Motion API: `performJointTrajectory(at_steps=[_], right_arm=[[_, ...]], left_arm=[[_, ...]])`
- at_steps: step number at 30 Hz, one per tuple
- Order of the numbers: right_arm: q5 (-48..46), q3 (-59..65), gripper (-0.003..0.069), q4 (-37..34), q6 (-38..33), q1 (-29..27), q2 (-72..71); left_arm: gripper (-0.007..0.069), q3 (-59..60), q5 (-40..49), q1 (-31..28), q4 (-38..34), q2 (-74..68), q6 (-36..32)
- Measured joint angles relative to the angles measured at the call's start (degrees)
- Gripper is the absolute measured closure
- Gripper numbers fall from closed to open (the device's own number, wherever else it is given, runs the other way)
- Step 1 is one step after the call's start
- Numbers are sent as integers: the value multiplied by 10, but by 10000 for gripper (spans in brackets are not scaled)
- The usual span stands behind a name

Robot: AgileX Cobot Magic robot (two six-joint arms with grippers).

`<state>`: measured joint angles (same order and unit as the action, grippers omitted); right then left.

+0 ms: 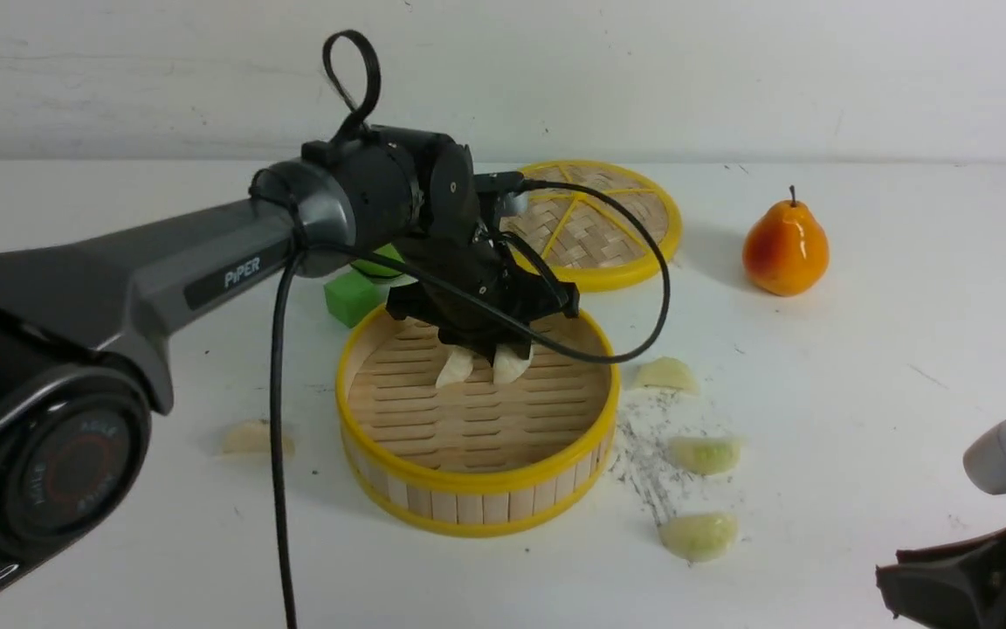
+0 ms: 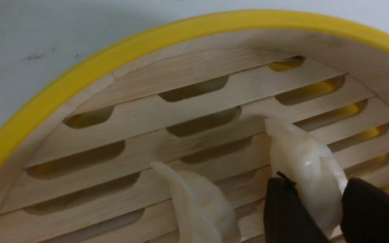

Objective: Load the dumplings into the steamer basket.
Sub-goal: Use the left arm to put the dumpling into the steamer, then use the left arm to grab a dumpling

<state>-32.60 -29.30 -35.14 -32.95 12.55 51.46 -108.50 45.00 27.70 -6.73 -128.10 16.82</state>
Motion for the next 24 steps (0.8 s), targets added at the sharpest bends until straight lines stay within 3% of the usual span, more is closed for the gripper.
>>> performJointTrajectory(at_steps=[4, 9, 13, 17, 21, 24], right_arm=[[2, 0, 513, 0, 0, 0, 0], [2, 0, 510, 0, 0, 0, 0], [2, 0, 508, 0, 0, 0, 0], [2, 0, 502, 0, 0, 0, 0], [2, 0, 499, 0, -2, 0, 0], [1, 0, 498, 0, -2, 0, 0]], left_arm=[[380, -1, 1, 0, 2, 0, 44], [261, -1, 11, 0, 3, 26, 58], [239, -1, 21, 1, 25, 92, 58], [272, -1, 78, 1, 116, 173, 58], [355, 5, 166, -7, 236, 228, 73], [421, 44, 177, -27, 270, 259, 99]])
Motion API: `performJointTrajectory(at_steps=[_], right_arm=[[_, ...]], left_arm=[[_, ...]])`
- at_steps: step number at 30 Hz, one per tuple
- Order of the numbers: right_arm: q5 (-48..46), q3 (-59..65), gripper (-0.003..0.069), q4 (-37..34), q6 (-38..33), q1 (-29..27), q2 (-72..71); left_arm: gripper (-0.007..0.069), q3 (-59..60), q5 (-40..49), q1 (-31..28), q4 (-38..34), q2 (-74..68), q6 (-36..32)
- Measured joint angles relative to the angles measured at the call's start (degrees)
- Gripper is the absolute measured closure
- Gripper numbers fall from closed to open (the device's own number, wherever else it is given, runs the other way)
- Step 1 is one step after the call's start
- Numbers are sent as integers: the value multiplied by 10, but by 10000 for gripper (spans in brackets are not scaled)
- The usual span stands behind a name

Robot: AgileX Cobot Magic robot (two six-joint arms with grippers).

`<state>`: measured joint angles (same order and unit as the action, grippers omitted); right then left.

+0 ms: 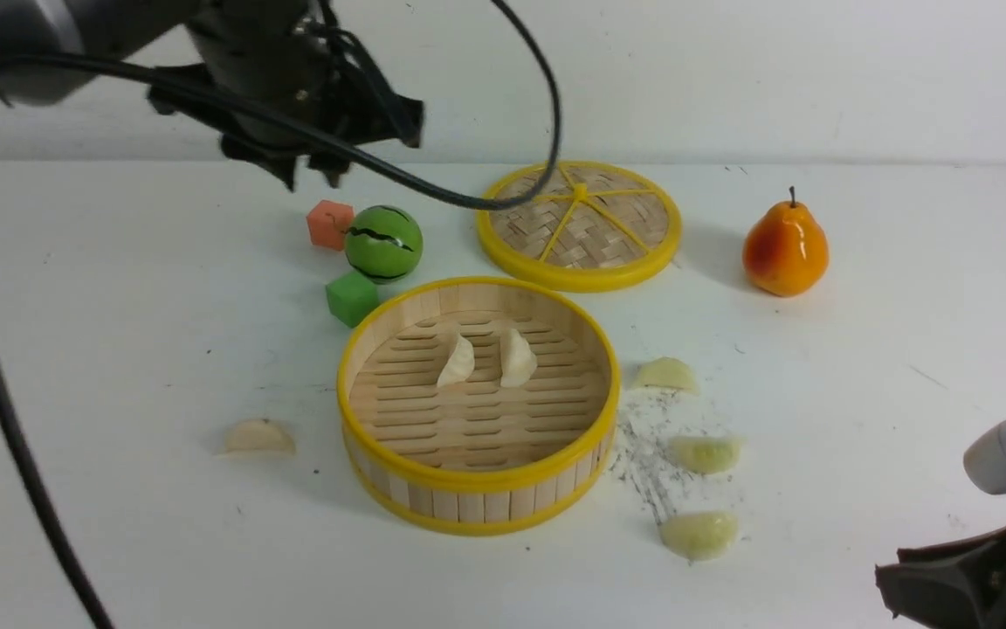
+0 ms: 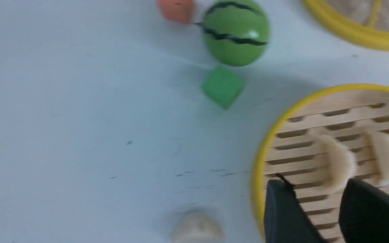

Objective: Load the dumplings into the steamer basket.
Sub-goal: Use the left arm to grab a dumpling

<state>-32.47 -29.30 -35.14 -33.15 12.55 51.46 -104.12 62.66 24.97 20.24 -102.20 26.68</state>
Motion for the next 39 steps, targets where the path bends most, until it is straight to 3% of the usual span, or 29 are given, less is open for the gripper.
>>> performJointTrajectory(at_steps=[6, 10, 15, 22, 25, 27, 32, 39], right_arm=[[0, 0, 491, 0, 0, 0, 0], [0, 0, 492, -1, 0, 0, 0], [0, 0, 492, -3, 0, 0, 0], [-1, 0, 492, -11, 0, 1, 0], [-1, 0, 490, -11, 0, 1, 0], [-1, 0, 488, -11, 0, 1, 0], [-1, 0, 482, -14, -2, 1, 0], [-1, 0, 481, -15, -2, 1, 0]], left_arm=[[512, 192, -86, -46, -34, 60, 45], [526, 354, -241, -72, -75, 78, 143], [497, 449, -357, -81, -66, 71, 261], [274, 469, -430, -81, -30, 47, 381], [153, 469, -453, -81, 11, 24, 443], [111, 469, -465, -83, 49, 6, 478], [83, 444, -450, -90, 128, -45, 532], [141, 398, -387, -92, 133, -64, 517]])
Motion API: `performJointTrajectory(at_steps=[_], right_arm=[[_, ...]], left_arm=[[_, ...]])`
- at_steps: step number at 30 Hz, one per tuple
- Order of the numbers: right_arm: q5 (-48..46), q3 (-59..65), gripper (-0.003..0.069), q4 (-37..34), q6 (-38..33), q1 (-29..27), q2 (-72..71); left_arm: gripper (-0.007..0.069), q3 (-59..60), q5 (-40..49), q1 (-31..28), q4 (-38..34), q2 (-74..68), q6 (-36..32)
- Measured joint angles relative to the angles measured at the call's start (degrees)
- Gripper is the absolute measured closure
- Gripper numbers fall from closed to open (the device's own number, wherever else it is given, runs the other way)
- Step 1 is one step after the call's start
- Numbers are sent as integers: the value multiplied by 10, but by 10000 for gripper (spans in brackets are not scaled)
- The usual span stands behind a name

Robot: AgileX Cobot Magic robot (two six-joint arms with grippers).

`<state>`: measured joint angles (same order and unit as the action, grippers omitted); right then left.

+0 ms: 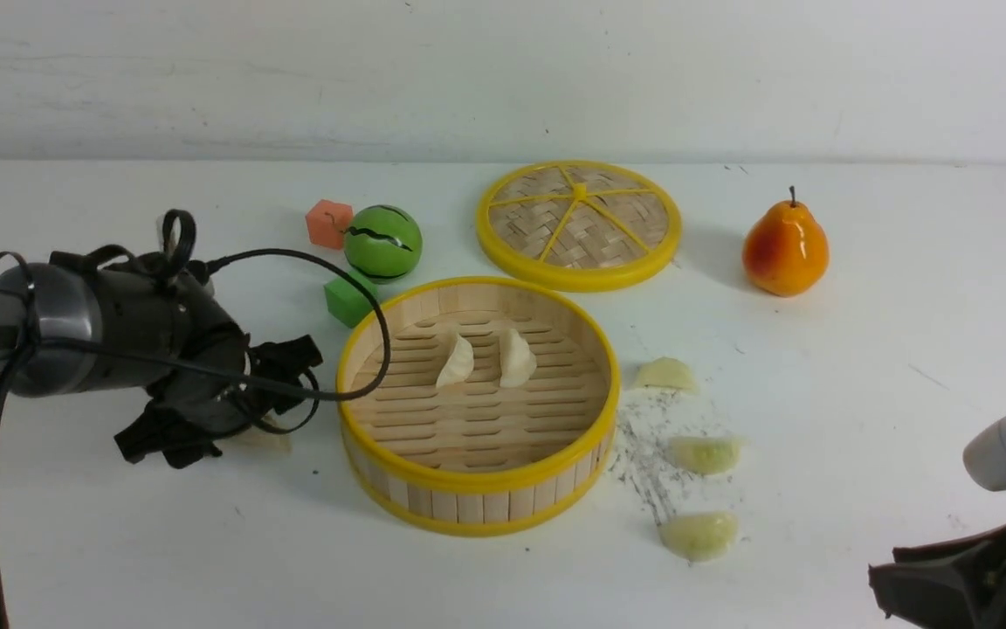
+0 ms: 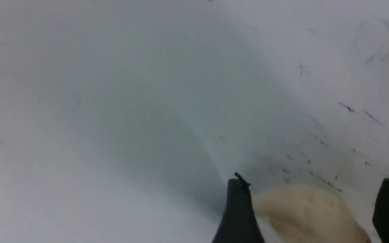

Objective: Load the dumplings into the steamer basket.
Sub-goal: Use the left arm to grab a dumpling, then use the left arm to put the dumpling into the steamer

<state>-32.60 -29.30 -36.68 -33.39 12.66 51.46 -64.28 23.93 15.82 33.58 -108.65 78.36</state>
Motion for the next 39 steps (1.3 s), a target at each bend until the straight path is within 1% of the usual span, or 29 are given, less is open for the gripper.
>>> performJointTrajectory(at_steps=[3, 4, 5, 6, 10, 13, 16, 22, 26, 29, 30, 33, 35, 39], right_arm=[[0, 0, 481, 0, 0, 0, 0], [0, 0, 481, 0, 0, 0, 0], [0, 0, 481, 0, 0, 0, 0], [2, 0, 481, 0, 0, 0, 0], [3, 0, 481, 0, 0, 0, 0], [3, 0, 481, 0, 0, 0, 0], [2, 0, 481, -2, 0, 0, 0], [2, 0, 481, -4, 0, 0, 0], [2, 0, 480, -4, 0, 0, 0], [2, 0, 480, -6, 0, 0, 0], [2, 0, 478, -7, 0, 0, 0], [2, 0, 477, -7, 0, 0, 0], [1, 0, 475, -7, 0, 0, 0], [0, 0, 473, -7, 0, 0, 0]], left_arm=[[207, -18, 30, 0, -46, 0, -43], [226, -22, 38, 0, -65, 0, -71], [235, -24, 42, 0, -74, 0, -84], [267, -31, 52, 0, -105, 0, -133], [345, -43, 65, 0, -173, 0, -258], [386, -54, 76, 0, -193, 0, -320], [387, -68, 91, 0, -195, 0, -336], [286, -79, 109, 0, -196, 0, -344], [266, -79, 110, 0, -196, -1, -341], [288, -80, 110, 0, -196, -14, -336], [309, -81, 111, 0, -196, -19, -335], [422, -82, 114, 0, -196, -22, -336], [438, -83, 115, 0, -196, -22, -344], [437, -83, 121, 0, -198, -17, -378]])
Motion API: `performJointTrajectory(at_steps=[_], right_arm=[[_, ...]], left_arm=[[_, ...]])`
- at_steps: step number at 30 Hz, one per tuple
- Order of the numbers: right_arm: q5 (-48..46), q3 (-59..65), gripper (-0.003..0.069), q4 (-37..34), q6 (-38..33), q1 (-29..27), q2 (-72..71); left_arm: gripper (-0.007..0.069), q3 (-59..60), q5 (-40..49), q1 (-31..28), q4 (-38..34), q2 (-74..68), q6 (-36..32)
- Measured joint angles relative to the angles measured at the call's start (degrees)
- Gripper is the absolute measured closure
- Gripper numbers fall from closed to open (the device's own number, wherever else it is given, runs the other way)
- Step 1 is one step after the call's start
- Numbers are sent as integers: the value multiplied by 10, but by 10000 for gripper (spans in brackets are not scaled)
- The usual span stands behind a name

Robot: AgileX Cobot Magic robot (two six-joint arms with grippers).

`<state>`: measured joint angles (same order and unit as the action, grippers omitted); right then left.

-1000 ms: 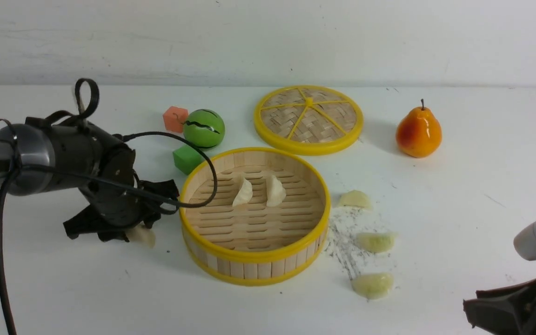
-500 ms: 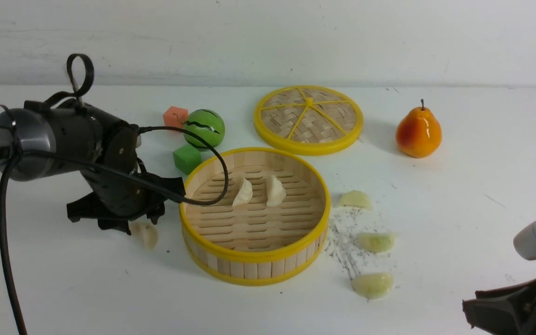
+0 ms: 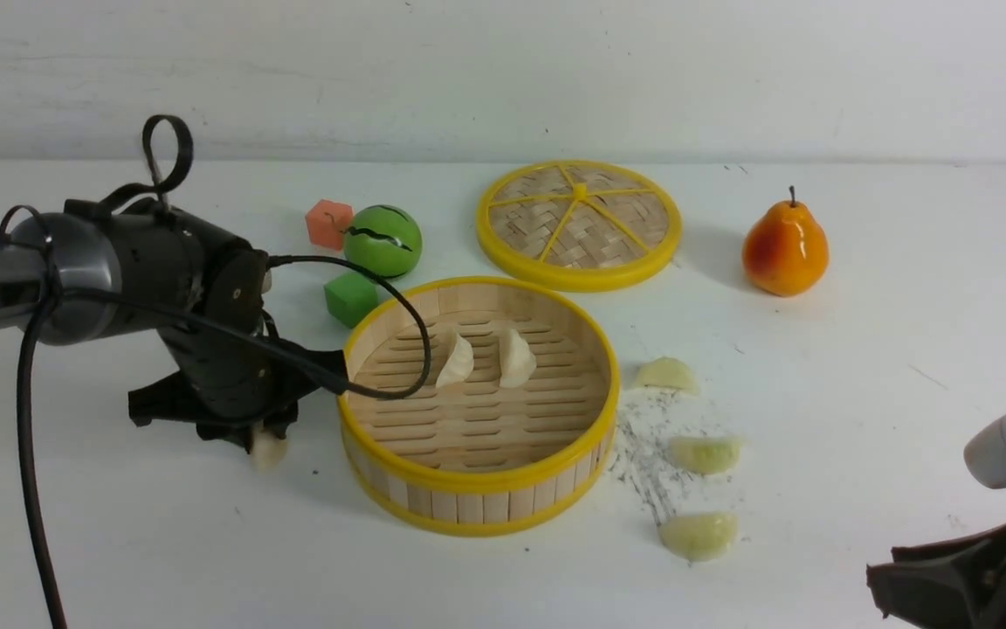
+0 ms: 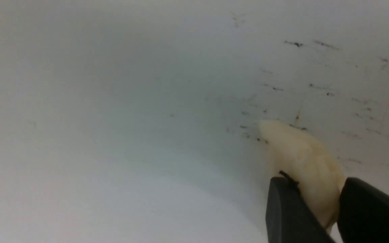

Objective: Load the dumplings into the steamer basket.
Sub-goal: Use the left arm to put the dumpling into the steamer

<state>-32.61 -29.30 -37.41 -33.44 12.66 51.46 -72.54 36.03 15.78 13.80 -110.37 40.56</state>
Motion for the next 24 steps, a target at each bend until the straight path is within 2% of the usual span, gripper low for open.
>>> performJointTrajectory(at_steps=[8, 13, 17, 19, 24], right_arm=[[2, 0, 471, 1, 0, 0, 0], [2, 0, 470, 1, 0, 0, 0], [3, 0, 468, 1, 0, 0, 0], [6, 0, 468, 1, 0, 0, 0], [6, 0, 468, 6, 0, 0, 0]], left_arm=[[437, -16, 15, 0, -32, 82, -64], [437, -90, 31, 4, -147, 121, -191], [437, -144, 53, 29, -219, 86, -311], [437, -172, 58, 41, -231, 51, -340], [438, -228, 69, 49, -220, -41, -353]])
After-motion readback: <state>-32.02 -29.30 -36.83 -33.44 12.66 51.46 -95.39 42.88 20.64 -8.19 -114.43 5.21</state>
